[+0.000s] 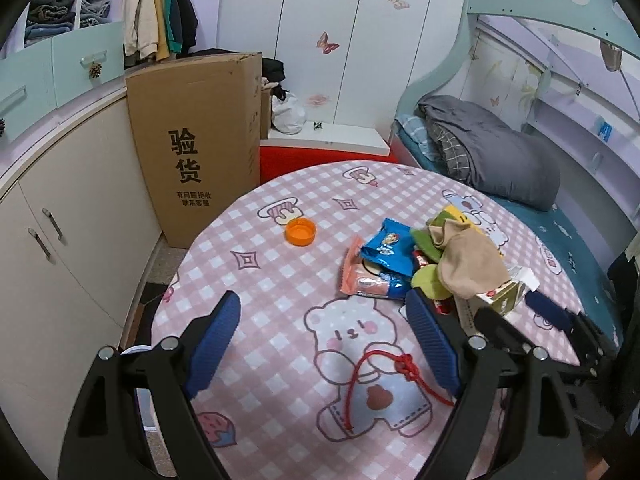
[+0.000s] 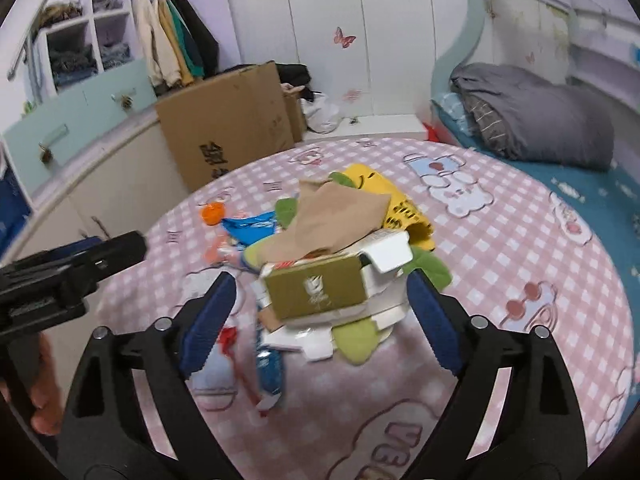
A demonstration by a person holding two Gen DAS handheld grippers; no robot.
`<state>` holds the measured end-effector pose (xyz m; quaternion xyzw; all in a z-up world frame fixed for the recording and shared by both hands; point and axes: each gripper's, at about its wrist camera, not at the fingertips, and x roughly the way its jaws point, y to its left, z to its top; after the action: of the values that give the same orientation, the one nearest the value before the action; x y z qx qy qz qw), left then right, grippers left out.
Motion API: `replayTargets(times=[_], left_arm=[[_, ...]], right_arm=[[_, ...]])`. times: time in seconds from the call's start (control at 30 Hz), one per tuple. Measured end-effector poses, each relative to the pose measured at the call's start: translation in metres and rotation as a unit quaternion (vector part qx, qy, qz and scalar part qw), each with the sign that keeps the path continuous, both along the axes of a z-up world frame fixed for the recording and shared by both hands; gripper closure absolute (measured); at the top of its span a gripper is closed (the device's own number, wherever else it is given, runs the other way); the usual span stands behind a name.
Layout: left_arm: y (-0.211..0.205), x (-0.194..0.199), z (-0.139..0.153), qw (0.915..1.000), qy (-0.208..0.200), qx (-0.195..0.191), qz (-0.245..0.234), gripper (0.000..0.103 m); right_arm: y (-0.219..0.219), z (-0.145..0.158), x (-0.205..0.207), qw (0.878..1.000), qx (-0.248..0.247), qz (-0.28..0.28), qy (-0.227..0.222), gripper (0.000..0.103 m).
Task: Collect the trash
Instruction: 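Move both tools back over the trash pile on the table, then grasp the olive-green box with the right tool while the left tool grasps a beige cloth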
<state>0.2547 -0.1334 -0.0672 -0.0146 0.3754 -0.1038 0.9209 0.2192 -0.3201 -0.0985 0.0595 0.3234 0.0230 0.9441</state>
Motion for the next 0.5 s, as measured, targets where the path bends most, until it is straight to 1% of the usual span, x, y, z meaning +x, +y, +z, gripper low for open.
replayTargets(times=[0.1, 0.13, 0.17, 0.23, 0.37, 0.5], left_arm=[[-0.003, 0.002, -0.001, 1.0000, 0.004, 0.000, -0.005, 0.020], [-0.005, 0.002, -0.001, 1.0000, 0.003, 0.001, -0.006, 0.020], [-0.008, 0.001, 0.000, 0.9999, 0.001, 0.004, -0.012, 0.020], [-0.015, 0.001, 0.001, 0.9997, -0.003, 0.007, -0.021, 0.020], [-0.029, 0.000, 0.001, 0.9990, -0.007, 0.003, -0.044, 0.020], [-0.056, 0.000, -0.003, 0.9965, -0.009, 0.006, -0.083, 0.020]], right_arm=[[-0.005, -0.008, 0.014, 1.000, -0.010, 0.013, 0.019, 0.016], [-0.007, -0.009, 0.015, 1.000, -0.009, 0.012, 0.019, 0.022], [-0.010, -0.010, 0.015, 1.000, -0.006, 0.015, 0.023, 0.031], [-0.018, -0.009, 0.009, 1.000, 0.007, 0.016, 0.021, 0.032], [-0.033, -0.006, -0.002, 1.000, 0.015, 0.006, 0.015, 0.032], [-0.055, -0.001, -0.015, 0.999, 0.024, -0.027, 0.004, 0.032]])
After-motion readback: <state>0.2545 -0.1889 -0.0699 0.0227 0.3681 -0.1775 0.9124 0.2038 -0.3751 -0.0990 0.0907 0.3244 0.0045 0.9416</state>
